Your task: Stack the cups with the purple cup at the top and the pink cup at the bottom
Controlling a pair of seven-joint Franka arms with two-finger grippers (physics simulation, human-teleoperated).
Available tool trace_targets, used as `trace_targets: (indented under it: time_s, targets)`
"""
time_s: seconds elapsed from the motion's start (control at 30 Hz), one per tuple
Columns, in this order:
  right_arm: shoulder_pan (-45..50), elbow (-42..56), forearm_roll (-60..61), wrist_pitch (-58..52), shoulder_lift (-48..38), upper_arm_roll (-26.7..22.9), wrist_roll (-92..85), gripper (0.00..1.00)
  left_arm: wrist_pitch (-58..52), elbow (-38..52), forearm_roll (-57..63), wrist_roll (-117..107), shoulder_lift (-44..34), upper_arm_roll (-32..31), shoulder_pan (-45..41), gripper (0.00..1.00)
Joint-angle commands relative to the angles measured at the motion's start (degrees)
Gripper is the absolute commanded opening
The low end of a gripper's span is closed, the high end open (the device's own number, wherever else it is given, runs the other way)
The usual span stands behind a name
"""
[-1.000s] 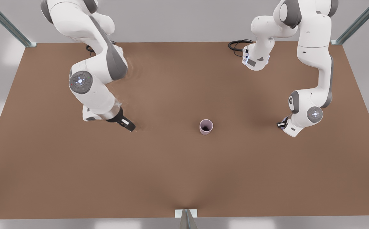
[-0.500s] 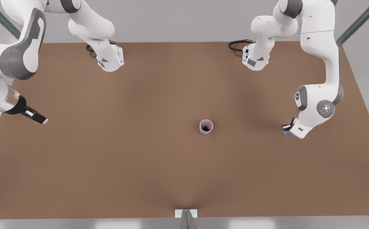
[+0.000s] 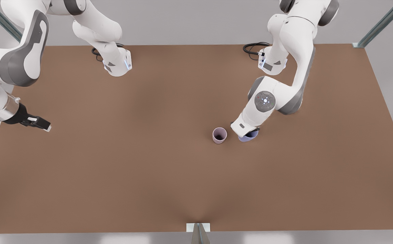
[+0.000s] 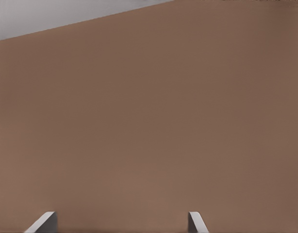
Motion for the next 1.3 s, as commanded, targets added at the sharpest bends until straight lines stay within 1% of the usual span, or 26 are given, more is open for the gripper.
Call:
trace_targets:
  time_s: [0.0,0.13,0.27,0.43,0.7,1.27]
  targets:
    - [0.2,0.0,0.2,0.5,0.0,0.0,-11.6,1.00,-1.4,1.0,-1.3,-31.6,0.5,0.0,-1.6,0.21]
    - [0.3,0.0,-0.2,0.6,0.0,0.0,-11.6,1.00,-0.8,4.7,-1.3,-37.1,2.7,0.0,-5.7,0.21]
    - [0.3,-0.1,-0.3,0.6,0.0,0.1,-11.6,1.00,-0.8,8.4,-1.1,-39.4,5.3,0.1,-6.5,0.21]
    - [0.3,0.0,-0.2,1.2,0.5,0.1,-11.6,1.00,2.3,8.6,-0.8,-41.0,7.8,0.1,-8.4,0.21]
    - [0.3,0.0,0.0,1.8,0.7,0.1,-11.6,1.00,2.1,8.4,-0.3,-40.9,9.9,0.3,-8.4,0.21]
    - [0.4,-0.1,0.5,2.6,0.7,0.0,-11.6,1.00,2.2,8.0,0.2,-40.8,11.1,0.8,-8.4,0.21]
